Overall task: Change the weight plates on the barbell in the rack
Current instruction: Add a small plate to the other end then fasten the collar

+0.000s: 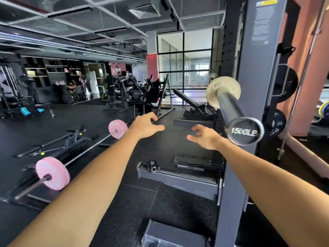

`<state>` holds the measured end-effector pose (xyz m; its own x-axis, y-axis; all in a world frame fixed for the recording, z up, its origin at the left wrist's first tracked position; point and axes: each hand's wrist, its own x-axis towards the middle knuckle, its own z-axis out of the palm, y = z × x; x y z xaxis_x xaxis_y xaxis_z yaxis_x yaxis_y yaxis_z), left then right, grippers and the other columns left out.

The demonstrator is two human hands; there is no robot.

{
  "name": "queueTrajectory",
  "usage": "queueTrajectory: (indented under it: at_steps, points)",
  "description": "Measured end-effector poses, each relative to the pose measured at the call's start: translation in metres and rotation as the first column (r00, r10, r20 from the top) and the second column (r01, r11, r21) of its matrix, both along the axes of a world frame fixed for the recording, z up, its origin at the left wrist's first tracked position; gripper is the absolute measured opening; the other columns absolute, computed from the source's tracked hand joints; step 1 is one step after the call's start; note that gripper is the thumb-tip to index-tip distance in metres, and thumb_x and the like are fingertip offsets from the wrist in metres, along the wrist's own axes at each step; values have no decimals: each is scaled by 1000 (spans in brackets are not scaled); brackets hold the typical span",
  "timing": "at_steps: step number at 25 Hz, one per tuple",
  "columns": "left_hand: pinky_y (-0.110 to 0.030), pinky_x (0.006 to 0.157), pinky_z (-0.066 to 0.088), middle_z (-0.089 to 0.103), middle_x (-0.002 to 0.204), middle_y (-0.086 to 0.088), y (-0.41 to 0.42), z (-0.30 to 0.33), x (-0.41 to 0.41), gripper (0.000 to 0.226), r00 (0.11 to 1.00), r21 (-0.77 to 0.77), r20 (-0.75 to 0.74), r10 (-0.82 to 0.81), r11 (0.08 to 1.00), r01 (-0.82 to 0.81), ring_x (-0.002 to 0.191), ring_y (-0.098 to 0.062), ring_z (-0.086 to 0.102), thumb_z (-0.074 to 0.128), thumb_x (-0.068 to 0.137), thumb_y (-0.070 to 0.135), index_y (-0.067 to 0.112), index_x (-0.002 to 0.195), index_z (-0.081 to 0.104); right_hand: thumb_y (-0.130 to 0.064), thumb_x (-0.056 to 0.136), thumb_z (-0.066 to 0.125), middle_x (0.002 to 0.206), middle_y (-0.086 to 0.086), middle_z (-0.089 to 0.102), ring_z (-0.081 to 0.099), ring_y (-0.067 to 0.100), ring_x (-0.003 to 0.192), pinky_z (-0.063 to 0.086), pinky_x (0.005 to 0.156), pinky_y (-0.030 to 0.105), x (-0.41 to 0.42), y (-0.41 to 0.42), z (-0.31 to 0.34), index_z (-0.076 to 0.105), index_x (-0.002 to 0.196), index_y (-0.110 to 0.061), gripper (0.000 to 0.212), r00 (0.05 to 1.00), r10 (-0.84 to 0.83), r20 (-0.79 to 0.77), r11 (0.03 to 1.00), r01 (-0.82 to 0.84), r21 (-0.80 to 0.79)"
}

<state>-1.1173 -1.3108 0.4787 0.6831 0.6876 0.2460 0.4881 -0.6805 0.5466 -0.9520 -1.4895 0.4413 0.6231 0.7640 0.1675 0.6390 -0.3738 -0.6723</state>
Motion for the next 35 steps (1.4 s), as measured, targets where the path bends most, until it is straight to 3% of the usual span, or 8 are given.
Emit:
queueTrajectory:
  at_steps: [3, 8, 12, 19, 26, 29, 33, 35]
  points:
    - [-29, 85, 32, 60, 119, 1, 34, -16, -18, 47, 999, 5, -16, 38, 999, -38, 108, -18, 48, 66, 76, 58, 37, 117, 57, -52, 90, 56, 136, 5, 54, 52, 22, 123, 41, 104, 35, -13, 37, -12, 39, 141, -23, 61, 1000, 21, 21, 977, -17, -211]
    - [-39, 94, 45, 59, 124, -3, 111, -62, -14, 49, 998, -63, -60, 35, 997, -39, 110, -24, 53, 67, 73, 58, 37, 116, 56, -54, 89, 54, 132, 4, 56, 54, 22, 119, 41, 105, 38, -16, 120, -47, 39, 141, -27, 61, 998, 48, 36, 963, -36, -268]
    - [-42, 95, 48, 59, 126, -3, 176, -112, 5, 49, 992, -127, -128, 4, 992, -21, 109, -26, 57, 65, 72, 61, 38, 114, 55, -44, 94, 52, 126, 8, 60, 57, 25, 112, 43, 101, 38, 4, 190, -89, 39, 141, -23, 53, 999, 51, 3, 940, -47, -339]
    - [-41, 93, 48, 59, 127, -3, 279, -213, 70, 44, 964, -150, -265, -24, 988, -17, 110, -27, 58, 64, 79, 55, 34, 118, 57, -38, 97, 50, 139, 8, 52, 50, 27, 124, 41, 102, 37, 72, 293, -182, 39, 142, -21, 50, 1000, 16, -2, 889, -15, -457]
    - [-42, 85, 53, 61, 115, -8, 326, -326, 140, 49, 888, -193, -421, -186, 975, 113, 95, -28, 64, 62, 82, 56, 32, 125, 56, -38, 97, 50, 137, 7, 54, 55, 27, 118, 46, 98, 42, 117, 350, -301, 38, 142, -23, 49, 997, -1, -82, 831, -44, -555]
    - [-45, 96, 46, 53, 125, -10, 333, -372, 164, 58, 844, -170, -478, -242, 969, 182, 107, -32, 58, 67, 82, 52, 31, 134, 53, -33, 98, 47, 136, 5, 56, 55, 28, 119, 47, 98, 43, 122, 365, -343, 39, 142, -22, 46, 996, -35, -81, 825, -17, -565]
    - [-34, 68, 45, 55, 120, -11, 339, -411, 180, 49, 864, -146, -453, -219, 975, 170, 86, -29, 63, 71, 84, 41, 26, 129, 59, -29, 98, 45, 118, 6, 66, 63, 29, 102, 53, 88, 44, 125, 375, -375, 52, 129, -20, 33, 993, -119, -24, 853, 90, -513]
    - [-34, 64, 43, 56, 115, -11, 339, -420, 183, 39, 894, -117, -413, -173, 984, 136, 85, -30, 62, 69, 87, 37, 21, 122, 62, -26, 97, 47, 115, 7, 67, 63, 31, 100, 53, 86, 43, 124, 378, -382, 53, 127, -19, 31, 990, -142, 21, 865, 134, -484]
